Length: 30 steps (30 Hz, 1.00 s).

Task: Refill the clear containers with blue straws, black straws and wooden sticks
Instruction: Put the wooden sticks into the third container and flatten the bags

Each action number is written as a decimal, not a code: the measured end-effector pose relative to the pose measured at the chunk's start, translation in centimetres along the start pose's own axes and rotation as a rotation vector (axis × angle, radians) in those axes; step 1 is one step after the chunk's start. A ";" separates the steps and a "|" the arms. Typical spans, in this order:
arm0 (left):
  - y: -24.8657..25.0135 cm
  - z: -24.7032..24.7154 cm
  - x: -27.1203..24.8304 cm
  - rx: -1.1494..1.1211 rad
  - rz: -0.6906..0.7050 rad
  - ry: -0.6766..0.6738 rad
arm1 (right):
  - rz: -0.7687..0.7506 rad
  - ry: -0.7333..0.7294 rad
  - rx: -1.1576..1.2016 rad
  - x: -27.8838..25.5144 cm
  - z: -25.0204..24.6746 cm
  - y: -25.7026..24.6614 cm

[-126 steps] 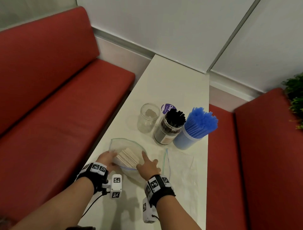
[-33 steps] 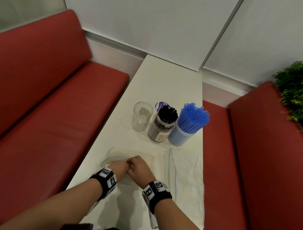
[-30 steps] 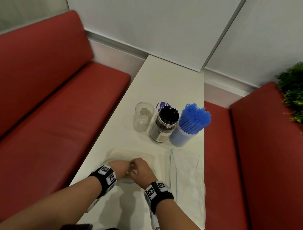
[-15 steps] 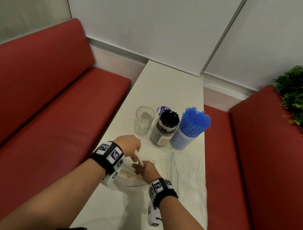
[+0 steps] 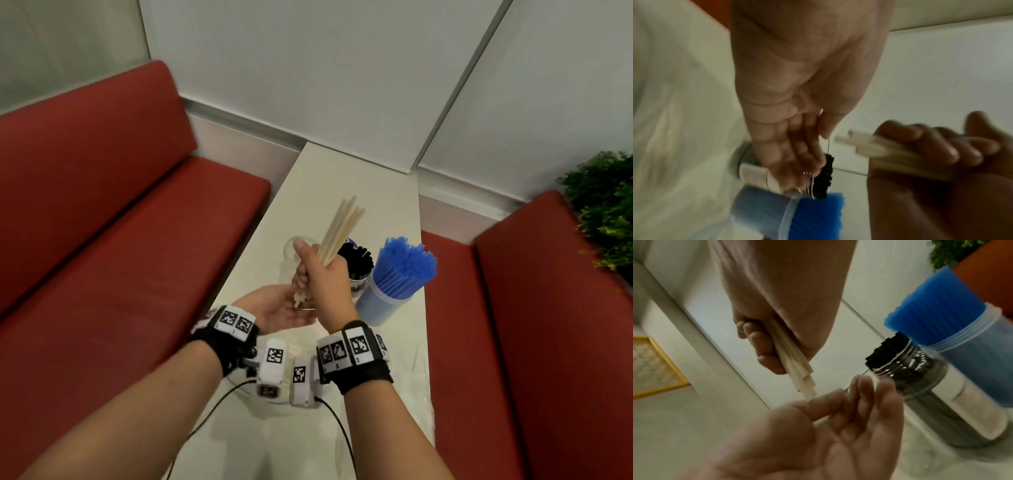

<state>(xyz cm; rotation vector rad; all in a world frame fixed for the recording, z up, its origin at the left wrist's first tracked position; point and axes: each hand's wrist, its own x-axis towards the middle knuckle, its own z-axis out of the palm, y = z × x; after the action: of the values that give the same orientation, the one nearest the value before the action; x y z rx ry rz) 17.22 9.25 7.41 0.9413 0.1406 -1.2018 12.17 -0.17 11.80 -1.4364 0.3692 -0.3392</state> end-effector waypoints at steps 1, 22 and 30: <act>-0.2 0.3 0.1 -0.124 -0.014 -0.011 | -0.013 -0.009 0.024 0.2 0.3 -0.5; -1.4 -4.0 1.7 0.111 -0.327 0.003 | 0.070 -0.215 0.151 0.8 0.4 0.7; -3.8 -5.9 1.9 0.879 -0.263 0.094 | -0.061 0.003 -0.044 7.4 -0.4 -2.6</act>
<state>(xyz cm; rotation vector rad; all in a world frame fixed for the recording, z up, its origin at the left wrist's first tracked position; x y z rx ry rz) 17.01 11.72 0.61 1.7855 -0.2212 -1.4875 18.59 -4.07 14.08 -1.4928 0.3371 -0.3844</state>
